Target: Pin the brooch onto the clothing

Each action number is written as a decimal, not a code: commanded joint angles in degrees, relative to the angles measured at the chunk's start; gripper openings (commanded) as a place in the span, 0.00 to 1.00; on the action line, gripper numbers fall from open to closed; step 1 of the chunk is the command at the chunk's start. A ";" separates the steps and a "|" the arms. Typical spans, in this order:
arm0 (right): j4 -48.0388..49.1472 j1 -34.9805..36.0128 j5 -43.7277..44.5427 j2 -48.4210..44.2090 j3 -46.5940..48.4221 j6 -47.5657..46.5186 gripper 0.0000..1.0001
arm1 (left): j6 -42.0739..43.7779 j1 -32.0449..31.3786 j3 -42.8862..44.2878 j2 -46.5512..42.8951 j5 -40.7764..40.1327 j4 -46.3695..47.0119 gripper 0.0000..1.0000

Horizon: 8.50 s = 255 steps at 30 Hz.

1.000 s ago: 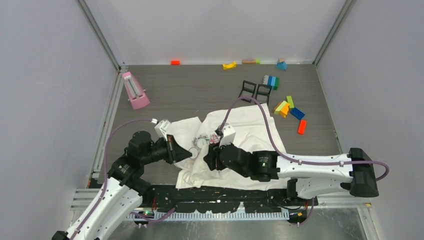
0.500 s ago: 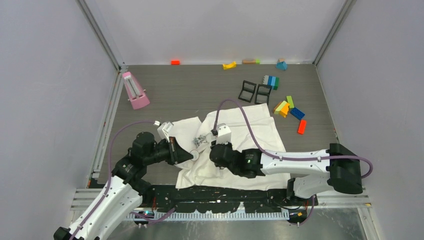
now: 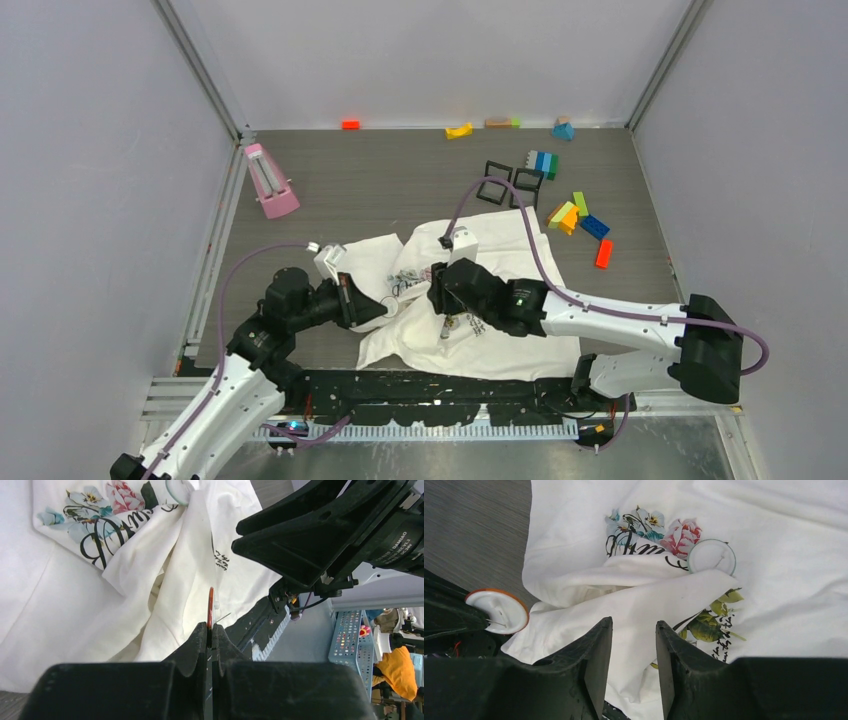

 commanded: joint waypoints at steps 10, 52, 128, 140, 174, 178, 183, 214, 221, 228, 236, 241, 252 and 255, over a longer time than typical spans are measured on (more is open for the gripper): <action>-3.86 0.06 3.95 7.25 5.93 9.10 0.46 | 1.36 -0.31 0.15 2.54 -2.73 9.15 0.00; 17.80 -1.54 -4.82 2.26 -5.81 5.01 0.01 | 1.73 -0.92 -0.72 6.88 -3.77 14.46 0.00; 27.16 -0.66 -11.89 -6.22 -9.15 -0.08 0.01 | 1.82 -13.29 6.58 17.92 -13.33 12.78 0.00; 27.42 -0.63 -13.46 -4.12 -8.28 0.03 0.01 | 2.12 -15.16 8.28 20.11 -14.62 12.80 0.00; 22.10 -0.63 -12.52 -8.67 -10.87 -0.47 0.46 | -5.56 -15.17 2.08 15.61 -15.99 22.09 0.00; 22.24 -0.65 -12.73 -8.66 -11.45 -0.10 0.39 | -5.56 -15.17 2.17 15.70 -16.09 22.00 0.00; 22.96 -0.63 -13.18 -8.60 -11.87 0.11 0.34 | -5.48 -15.17 2.17 15.81 -16.21 22.09 0.00; 23.49 -1.28 -18.25 -2.19 -10.23 3.40 0.01 | -1.44 -15.21 0.99 11.45 -10.27 28.24 0.00; 23.24 -1.75 -18.42 -1.19 -9.98 4.22 0.01 | -1.42 -15.17 0.52 9.97 -10.40 28.61 0.00; 22.19 -2.40 -17.95 -0.39 -9.81 5.28 0.01 | -1.44 -15.17 0.32 9.45 -10.41 29.36 0.00; 21.32 -4.28 -20.26 1.25 -9.00 8.29 0.01 | -2.13 -15.17 -0.11 10.76 -9.31 31.51 0.00; 22.04 -6.47 -22.05 1.98 -9.21 10.89 0.01 | -2.64 -15.17 -0.29 11.19 -9.16 32.72 0.00; 24.82 -10.76 -29.70 2.94 -10.23 16.28 0.01 | -3.28 -15.17 -0.82 12.37 -7.98 35.28 0.00; 25.54 -11.34 -31.18 3.42 -10.54 17.38 0.01 | -3.36 -15.17 -0.73 12.59 -8.01 35.74 0.00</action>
